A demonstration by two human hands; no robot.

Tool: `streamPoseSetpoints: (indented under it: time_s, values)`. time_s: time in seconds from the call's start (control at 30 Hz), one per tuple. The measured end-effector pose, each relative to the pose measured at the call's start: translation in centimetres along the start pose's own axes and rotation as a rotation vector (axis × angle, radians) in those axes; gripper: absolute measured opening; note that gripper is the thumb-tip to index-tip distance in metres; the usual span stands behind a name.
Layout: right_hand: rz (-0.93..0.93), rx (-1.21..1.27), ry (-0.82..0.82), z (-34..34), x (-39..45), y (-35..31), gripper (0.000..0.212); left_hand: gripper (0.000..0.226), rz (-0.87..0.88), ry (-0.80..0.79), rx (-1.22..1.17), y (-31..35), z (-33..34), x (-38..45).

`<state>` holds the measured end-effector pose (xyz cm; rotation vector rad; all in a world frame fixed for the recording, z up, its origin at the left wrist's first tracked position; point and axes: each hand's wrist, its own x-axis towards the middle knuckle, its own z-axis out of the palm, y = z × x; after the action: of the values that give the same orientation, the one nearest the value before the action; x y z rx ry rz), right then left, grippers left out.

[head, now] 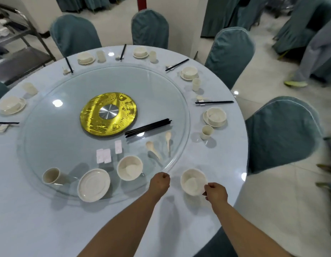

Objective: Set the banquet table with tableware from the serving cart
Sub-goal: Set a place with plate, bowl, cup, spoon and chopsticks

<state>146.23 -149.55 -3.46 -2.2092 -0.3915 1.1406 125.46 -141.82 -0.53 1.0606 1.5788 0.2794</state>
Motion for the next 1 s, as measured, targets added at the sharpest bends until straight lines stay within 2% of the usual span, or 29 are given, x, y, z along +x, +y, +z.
streamPoseSetpoints:
  time_s: [0.17, 0.43, 0.53, 0.63, 1.0]
  values:
    - [0.063, -0.034, 0.005, -0.7, 0.7, 2.8, 0.01, 0.016, -0.066, -0.017, 0.03, -1.7, 2.0, -0.1]
    - [0.044, -0.118, -0.027, -1.0, 1.4, 3.3, 0.016, 0.023, -0.108, -0.014, 0.025, -2.4, 2.3, -0.8]
    - [0.018, -0.212, -0.019, -1.4, 1.3, 2.8, 0.023, 0.014, -0.071, -0.012, 0.032, -1.9, 1.6, -1.3]
    - [-0.039, -0.296, -0.001, -1.6, 1.0, 1.7, 0.03, 0.012, -0.07, 0.01, 0.02, -1.1, 0.7, -1.5]
    - [-0.27, -0.336, -0.046, 2.4, -0.9, -6.2, 0.02, 0.014, -0.026, 0.106, -0.041, 1.3, -4.7, -1.5]
